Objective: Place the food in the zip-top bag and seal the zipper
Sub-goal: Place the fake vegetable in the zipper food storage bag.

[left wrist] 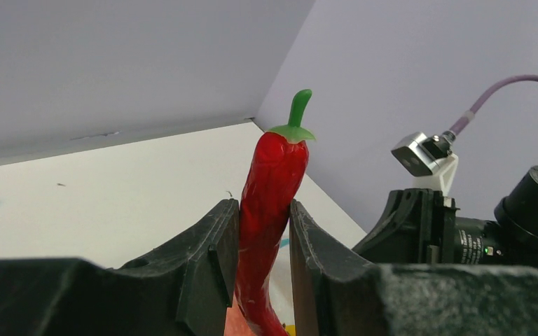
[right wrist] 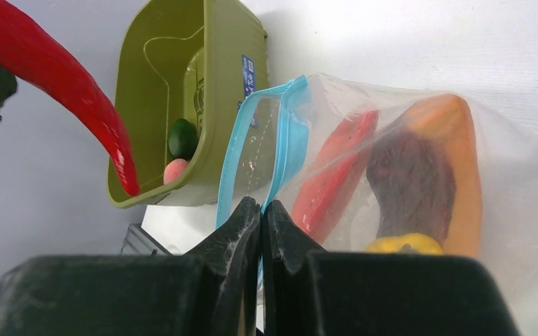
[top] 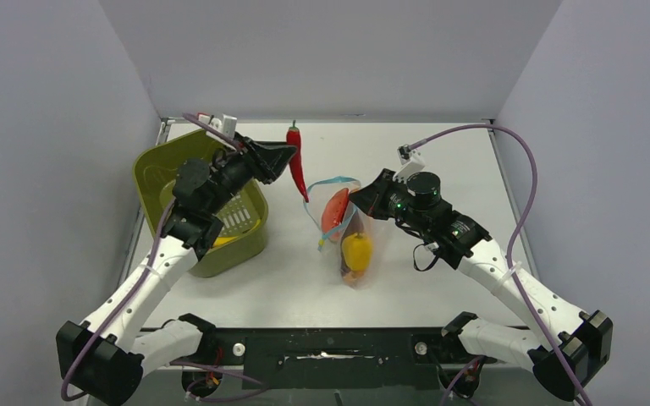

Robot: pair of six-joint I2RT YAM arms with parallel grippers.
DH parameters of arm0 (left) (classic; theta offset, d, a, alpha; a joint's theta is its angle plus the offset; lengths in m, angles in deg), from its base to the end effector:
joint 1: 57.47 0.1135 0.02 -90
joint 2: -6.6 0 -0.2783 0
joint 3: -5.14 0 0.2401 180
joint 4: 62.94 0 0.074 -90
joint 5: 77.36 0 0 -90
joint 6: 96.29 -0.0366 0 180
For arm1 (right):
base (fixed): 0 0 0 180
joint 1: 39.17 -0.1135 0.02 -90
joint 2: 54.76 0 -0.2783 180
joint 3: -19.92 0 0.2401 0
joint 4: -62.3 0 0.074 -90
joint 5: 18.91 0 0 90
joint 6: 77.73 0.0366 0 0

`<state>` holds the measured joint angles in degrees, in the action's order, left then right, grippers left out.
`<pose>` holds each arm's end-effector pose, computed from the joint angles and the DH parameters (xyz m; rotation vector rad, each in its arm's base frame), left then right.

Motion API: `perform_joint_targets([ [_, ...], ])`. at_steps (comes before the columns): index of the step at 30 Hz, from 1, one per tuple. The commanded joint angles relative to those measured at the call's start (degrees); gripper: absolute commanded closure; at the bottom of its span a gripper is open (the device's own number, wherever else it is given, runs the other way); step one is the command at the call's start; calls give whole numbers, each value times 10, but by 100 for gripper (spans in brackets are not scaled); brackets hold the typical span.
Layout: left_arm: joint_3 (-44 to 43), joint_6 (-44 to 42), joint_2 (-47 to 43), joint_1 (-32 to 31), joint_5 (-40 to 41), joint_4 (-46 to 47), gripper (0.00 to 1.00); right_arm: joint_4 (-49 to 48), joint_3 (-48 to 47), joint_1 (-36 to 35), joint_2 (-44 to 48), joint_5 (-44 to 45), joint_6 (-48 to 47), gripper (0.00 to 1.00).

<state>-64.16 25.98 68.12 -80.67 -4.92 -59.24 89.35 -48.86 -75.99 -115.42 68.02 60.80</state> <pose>0.2088 -0.1015 0.4123 0.1564 1.4478 -1.0104 0.1797 0.1369 0.3542 0.1698 2.0394 1.0309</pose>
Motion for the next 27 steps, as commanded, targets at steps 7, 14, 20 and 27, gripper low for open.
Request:
perform_joint_targets([
  [7, 57, -46, 45, -130, 87, 153, 85, -72, -7, -4, -1, -23, 15, 100],
  [14, 77, -73, 85, -178, 125, 175, 86, -73, -8, -3, 2, -27, 16, 100],
  [20, 102, -76, 91, -200, 159, 192, 87, -73, -3, -3, 7, -20, 20, 100],
  [27, 121, -73, 91, -218, 175, 197, 87, -76, -3, 5, 11, -13, 21, 100],
])
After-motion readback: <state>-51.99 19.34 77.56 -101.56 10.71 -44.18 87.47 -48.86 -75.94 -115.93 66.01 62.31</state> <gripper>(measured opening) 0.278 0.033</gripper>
